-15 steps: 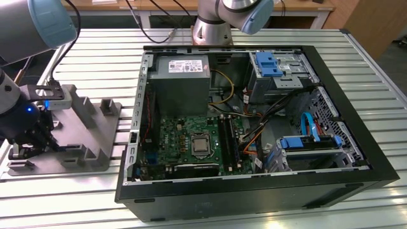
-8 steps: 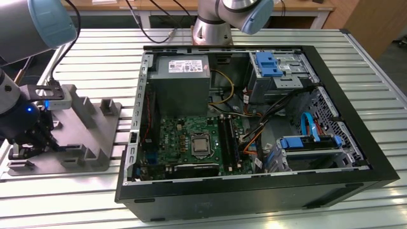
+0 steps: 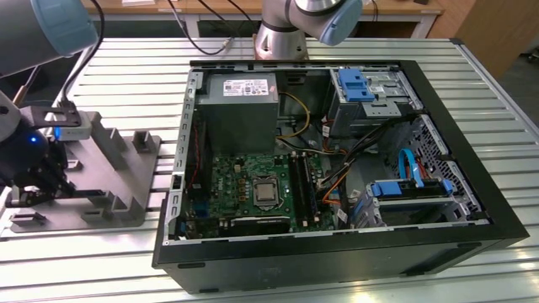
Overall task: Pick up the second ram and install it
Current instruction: 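Pick up the second ram and move it above second insertion slot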
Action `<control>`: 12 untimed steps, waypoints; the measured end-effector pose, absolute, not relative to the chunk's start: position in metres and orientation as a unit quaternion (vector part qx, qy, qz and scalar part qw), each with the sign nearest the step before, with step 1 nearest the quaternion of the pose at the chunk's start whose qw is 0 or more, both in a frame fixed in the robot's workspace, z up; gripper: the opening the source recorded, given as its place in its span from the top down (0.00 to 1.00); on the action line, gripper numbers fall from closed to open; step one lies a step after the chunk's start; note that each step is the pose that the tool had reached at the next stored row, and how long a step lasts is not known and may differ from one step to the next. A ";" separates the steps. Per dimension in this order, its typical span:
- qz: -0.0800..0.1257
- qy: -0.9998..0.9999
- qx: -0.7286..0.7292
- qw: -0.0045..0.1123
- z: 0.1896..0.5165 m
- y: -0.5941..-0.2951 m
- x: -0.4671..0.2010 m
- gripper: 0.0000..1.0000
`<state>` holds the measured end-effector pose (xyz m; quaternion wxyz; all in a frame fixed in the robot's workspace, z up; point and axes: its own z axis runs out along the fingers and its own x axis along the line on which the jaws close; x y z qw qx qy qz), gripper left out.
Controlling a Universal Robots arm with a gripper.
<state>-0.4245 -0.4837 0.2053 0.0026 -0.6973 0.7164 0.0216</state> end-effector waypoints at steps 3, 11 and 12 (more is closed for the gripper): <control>0.022 0.716 -0.697 0.003 0.207 -0.484 -0.425 0.86; 0.023 0.716 -0.697 0.004 0.212 -0.484 -0.425 0.86; 0.023 0.716 -0.697 0.004 0.213 -0.484 -0.425 0.86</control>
